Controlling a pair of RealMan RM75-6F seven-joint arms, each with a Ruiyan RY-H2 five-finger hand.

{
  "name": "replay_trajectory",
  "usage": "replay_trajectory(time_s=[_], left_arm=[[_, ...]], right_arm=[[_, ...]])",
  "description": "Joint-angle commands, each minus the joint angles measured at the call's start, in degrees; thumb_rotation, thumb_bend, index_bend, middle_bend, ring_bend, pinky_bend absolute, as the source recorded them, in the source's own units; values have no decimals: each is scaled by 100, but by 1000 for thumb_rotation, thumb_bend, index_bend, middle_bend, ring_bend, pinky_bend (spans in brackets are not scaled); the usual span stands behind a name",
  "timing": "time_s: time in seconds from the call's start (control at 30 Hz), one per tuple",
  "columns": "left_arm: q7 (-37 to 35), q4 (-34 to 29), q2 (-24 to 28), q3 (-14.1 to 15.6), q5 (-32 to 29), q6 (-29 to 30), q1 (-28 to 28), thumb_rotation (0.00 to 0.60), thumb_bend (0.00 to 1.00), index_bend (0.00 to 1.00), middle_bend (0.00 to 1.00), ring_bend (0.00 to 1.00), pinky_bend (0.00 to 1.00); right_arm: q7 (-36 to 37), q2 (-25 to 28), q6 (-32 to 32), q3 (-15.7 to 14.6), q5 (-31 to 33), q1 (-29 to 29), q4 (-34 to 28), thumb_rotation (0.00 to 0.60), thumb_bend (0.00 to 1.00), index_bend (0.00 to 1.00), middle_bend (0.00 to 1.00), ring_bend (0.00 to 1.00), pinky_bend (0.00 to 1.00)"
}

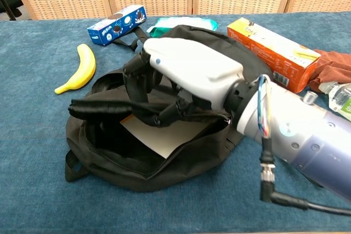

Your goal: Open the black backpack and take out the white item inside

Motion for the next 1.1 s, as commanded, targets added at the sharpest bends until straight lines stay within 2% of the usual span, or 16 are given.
replay_trajectory(time_s=[0.03,0.2,0.53,0.73,0.83,0.97,1.1], left_arm=[[-378,-2,95,174,458,-82,-96,600,214,0,0,0,0],[-695,57,107,318,973,-181,-264,600,217,0,0,0,0],[-887,32,112,347,1316,-557,-645,600,231,0,0,0,0],[-883,-65,122,369,1440,-902,-918,600,241,0,0,0,0],[-813,-174,17,376,1341,-1088,-995,600,241,0,0,0,0],[-744,-286,-130,344,1263,-1342,-1146,600,241,0,0,0,0],[-591,-325,-397,174,1065,-1761,-1439,600,241,0,0,0,0]], right_arm=[[-55,-127,-36,295,659,-32,-315,600,424,609,581,459,377],[-583,-175,-73,831,1719,50,-825,600,440,615,585,459,376],[-1544,-251,170,1625,3325,430,-1325,600,440,617,586,459,377],[-2040,-226,502,1850,3971,662,-1461,600,441,622,588,459,376],[-2137,-201,585,2043,4692,763,-1560,600,440,622,589,459,376],[-2112,-102,659,2084,4813,844,-1650,600,440,622,590,459,376],[-2050,40,700,2049,4889,900,-1828,600,441,627,593,459,376]])
